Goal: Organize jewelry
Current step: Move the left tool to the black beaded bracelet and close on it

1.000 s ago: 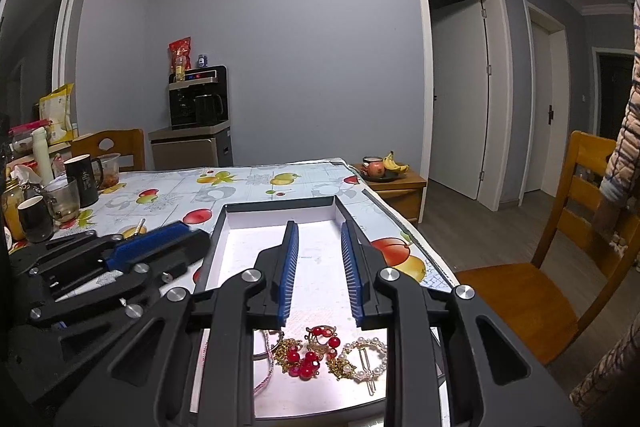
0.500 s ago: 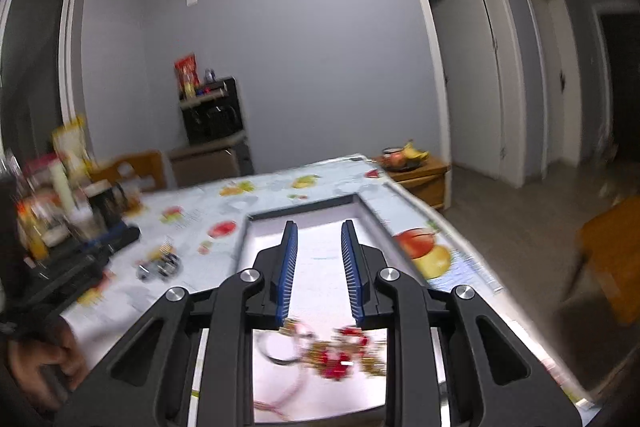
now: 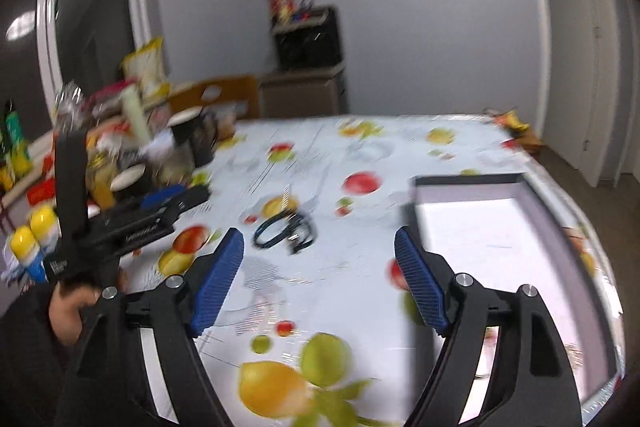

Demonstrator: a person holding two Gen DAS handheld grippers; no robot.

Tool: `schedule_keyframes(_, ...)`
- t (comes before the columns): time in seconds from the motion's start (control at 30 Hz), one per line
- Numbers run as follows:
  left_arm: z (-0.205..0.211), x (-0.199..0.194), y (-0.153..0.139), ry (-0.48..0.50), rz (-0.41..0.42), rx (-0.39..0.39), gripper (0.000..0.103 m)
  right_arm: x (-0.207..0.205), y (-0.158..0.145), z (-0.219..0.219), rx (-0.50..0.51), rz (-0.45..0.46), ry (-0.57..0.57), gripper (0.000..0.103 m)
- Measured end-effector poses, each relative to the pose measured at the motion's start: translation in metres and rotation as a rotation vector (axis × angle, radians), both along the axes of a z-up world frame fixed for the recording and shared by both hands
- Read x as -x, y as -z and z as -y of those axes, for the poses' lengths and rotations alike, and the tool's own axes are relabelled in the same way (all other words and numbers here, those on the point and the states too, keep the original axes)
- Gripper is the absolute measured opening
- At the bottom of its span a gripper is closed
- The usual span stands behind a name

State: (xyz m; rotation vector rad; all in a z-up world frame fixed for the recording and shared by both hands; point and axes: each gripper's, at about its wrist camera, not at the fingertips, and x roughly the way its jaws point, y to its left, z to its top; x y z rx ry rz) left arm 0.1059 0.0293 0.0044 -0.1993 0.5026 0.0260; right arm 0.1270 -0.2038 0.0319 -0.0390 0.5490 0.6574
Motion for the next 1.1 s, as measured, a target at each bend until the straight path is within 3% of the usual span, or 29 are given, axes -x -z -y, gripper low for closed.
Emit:
schedule_keyframes(0.2,-0.010,-0.014,0.005,0.053,-0.062,0.009,0.056,-0.022,0.027,-0.053,0.104,-0.049,-0.044,0.070)
schedule_keyframes(0.3,-0.001,-0.029,0.015,0.124,-0.133,-0.035,0.057,-0.030,0.034,-0.065,0.140,-0.053,-0.043,0.068)
schedule_keyframes(0.53,0.013,-0.063,0.040,0.281,-0.314,-0.087,0.057,-0.054,0.021,-0.052,-0.029,-0.054,0.019,0.068)
schedule_keyframes(0.73,0.027,-0.080,0.046,0.362,-0.355,-0.148,0.056,-0.078,0.020,-0.049,-0.109,-0.071,0.023,0.068)
schedule_keyframes(0.8,0.030,-0.085,0.047,0.377,-0.357,-0.176,0.050,-0.086,0.021,-0.051,-0.131,-0.077,0.015,0.068)
schedule_keyframes(0.83,0.032,-0.087,0.047,0.382,-0.361,-0.207,0.039,-0.089,0.021,-0.051,-0.143,-0.080,0.007,0.068)
schedule_keyframes(0.9,0.036,-0.087,0.048,0.410,-0.354,-0.276,0.031,-0.093,0.022,-0.050,-0.161,-0.080,0.002,0.068)
schedule_keyframes(1.03,0.033,-0.091,0.047,0.435,-0.349,-0.277,0.015,-0.101,0.030,-0.043,-0.200,-0.127,0.004,0.068)
schedule_keyframes(1.1,0.025,-0.097,0.047,0.427,-0.352,-0.248,0.014,-0.105,0.034,-0.040,-0.216,-0.148,0.006,0.068)
